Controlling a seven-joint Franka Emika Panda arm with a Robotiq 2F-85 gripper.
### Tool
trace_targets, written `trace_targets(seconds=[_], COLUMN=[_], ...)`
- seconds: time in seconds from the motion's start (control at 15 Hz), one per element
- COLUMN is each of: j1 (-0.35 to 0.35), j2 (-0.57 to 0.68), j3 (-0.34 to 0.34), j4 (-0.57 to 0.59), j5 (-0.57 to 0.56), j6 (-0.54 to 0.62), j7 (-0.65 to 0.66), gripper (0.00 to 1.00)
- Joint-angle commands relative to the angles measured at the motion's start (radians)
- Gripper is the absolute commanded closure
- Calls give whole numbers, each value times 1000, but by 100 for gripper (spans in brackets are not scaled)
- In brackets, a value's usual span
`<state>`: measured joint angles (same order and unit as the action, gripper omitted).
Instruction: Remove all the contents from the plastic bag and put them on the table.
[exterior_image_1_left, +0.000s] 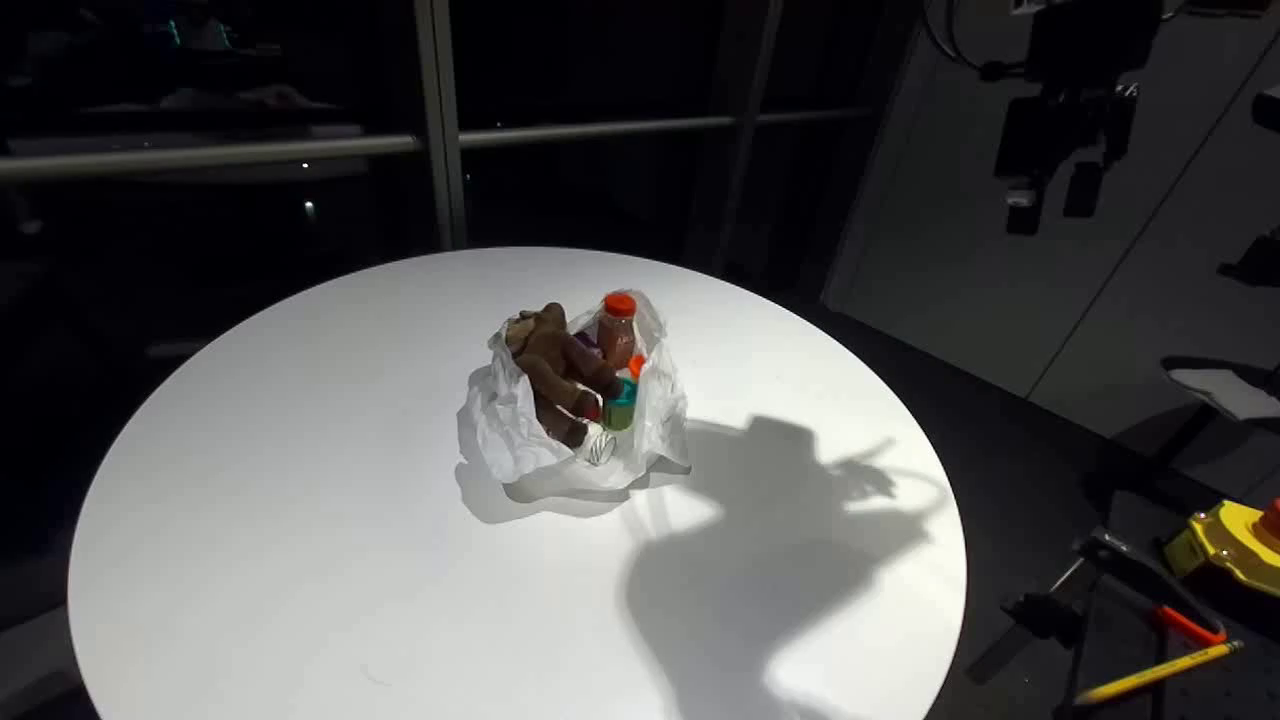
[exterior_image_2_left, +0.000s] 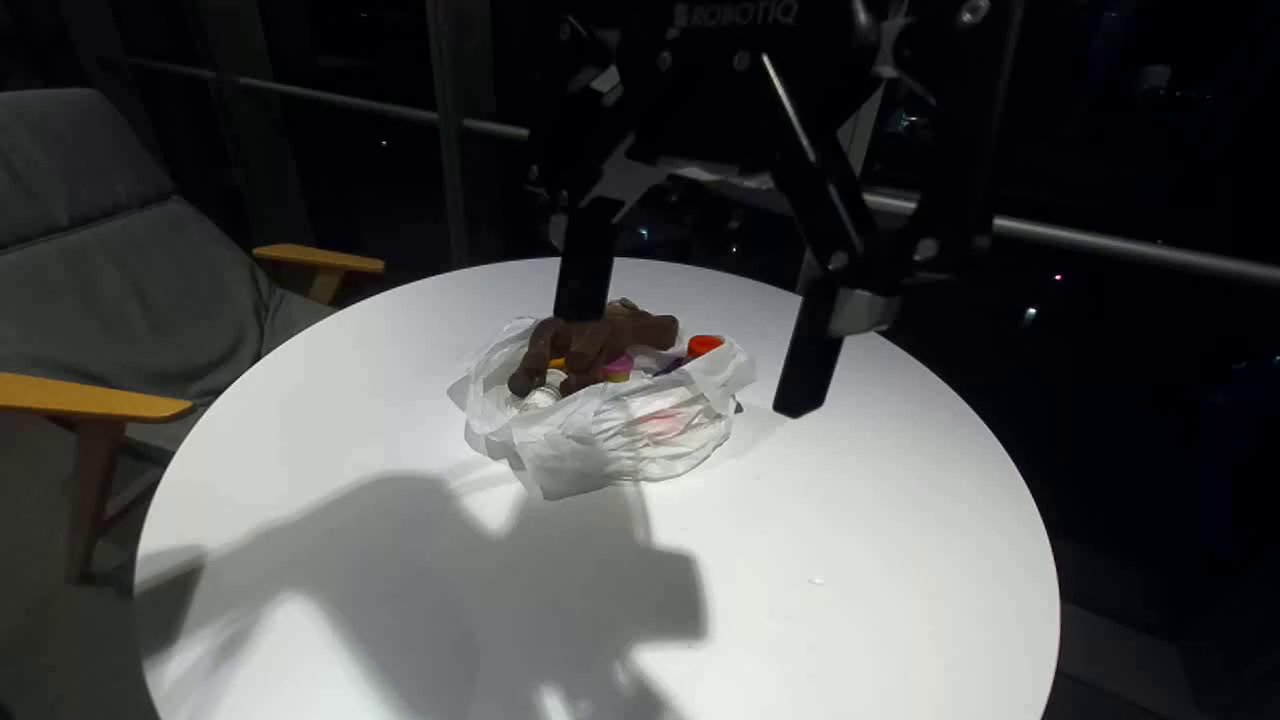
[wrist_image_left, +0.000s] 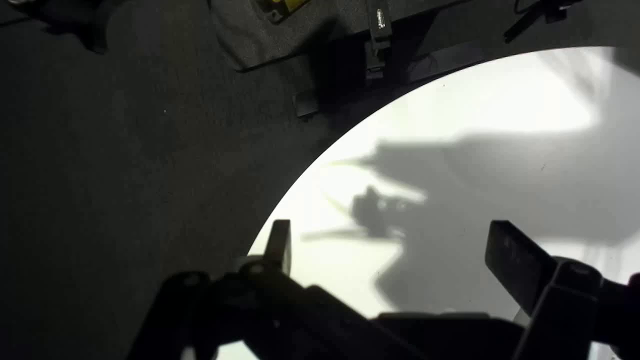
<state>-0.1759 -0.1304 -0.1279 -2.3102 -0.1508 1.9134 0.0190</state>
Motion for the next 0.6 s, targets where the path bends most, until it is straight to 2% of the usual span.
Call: trace_targets(seconds=[0.0, 0.53], j1=[8, 8], j2=[0, -2], j3=[-8, -8], j4=[4, 10], j5=[-1, -1], j6=[-2, -2], j7=[1, 1], gripper=[0, 0])
